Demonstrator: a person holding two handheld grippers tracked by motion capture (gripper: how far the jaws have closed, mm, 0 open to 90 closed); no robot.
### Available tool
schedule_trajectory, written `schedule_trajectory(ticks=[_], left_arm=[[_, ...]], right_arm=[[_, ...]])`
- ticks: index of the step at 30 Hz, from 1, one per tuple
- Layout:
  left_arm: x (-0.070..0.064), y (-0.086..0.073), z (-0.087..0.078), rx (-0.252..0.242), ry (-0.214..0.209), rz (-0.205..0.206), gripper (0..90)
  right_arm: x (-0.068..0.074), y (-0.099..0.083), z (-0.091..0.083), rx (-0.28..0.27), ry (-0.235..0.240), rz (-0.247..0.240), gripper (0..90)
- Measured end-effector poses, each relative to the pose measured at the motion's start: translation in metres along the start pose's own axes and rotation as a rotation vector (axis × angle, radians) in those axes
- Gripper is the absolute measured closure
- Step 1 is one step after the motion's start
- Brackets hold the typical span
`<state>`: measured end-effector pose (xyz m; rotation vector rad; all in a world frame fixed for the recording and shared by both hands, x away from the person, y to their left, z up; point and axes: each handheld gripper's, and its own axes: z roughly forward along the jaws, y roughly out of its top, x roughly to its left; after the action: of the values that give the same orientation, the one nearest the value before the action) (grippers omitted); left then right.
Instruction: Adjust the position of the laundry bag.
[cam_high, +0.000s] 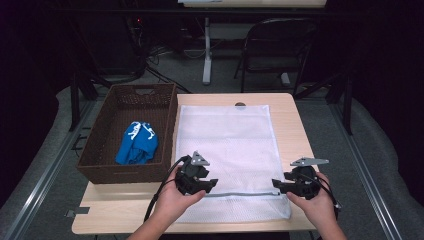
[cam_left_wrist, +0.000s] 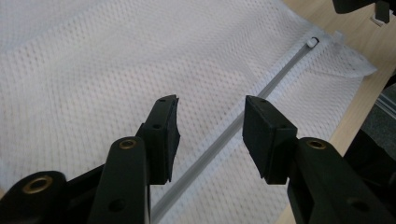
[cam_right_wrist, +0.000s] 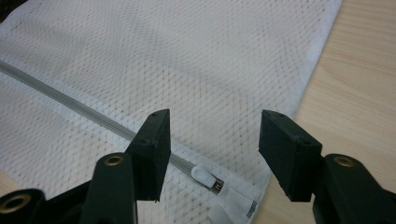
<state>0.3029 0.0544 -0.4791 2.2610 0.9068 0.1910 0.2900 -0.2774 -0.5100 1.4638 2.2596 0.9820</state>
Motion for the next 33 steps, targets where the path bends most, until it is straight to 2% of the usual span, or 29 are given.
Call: schedule_trajectory(ticks=[5, 8, 16, 19, 20, 23, 24, 29, 33], left_arm=[[-0.005, 0.008, 0.009, 0.002, -0.018, 0.016, 53.7], [-0.009, 0.015, 0.021, 0.002, -0.023, 0.036, 52.2], [-0.017, 0.024, 0.039, 0.035, -0.032, 0.041, 52.9], [-0.019, 0.026, 0.043, 0.038, -0.036, 0.039, 52.0], [-0.02, 0.027, 0.047, 0.054, -0.019, 0.034, 50.3], [-0.021, 0.027, 0.05, 0.058, -0.041, 0.025, 51.6], [-0.022, 0.028, 0.054, 0.061, -0.029, 0.019, 51.0], [-0.023, 0.031, 0.064, 0.048, -0.09, -0.009, 44.8], [-0.026, 0.034, 0.074, 0.061, -0.103, -0.008, 42.2]], right_arm=[[-0.003, -0.004, 0.002, -0.002, -0.005, 0.014, 43.8], [-0.005, -0.006, 0.003, -0.006, -0.007, 0.019, 43.8], [-0.009, -0.011, 0.007, -0.006, -0.015, 0.032, 44.3], [-0.01, -0.011, 0.008, 0.0, -0.015, 0.03, 44.4], [-0.01, -0.012, 0.009, -0.002, -0.016, 0.031, 44.5], [-0.01, -0.012, 0.01, -0.004, -0.015, 0.03, 44.6], [-0.01, -0.012, 0.01, -0.003, -0.017, 0.029, 44.7], [-0.011, -0.013, 0.014, 0.006, -0.02, 0.029, 45.3], [-0.013, -0.015, 0.016, 0.008, -0.023, 0.035, 46.5]])
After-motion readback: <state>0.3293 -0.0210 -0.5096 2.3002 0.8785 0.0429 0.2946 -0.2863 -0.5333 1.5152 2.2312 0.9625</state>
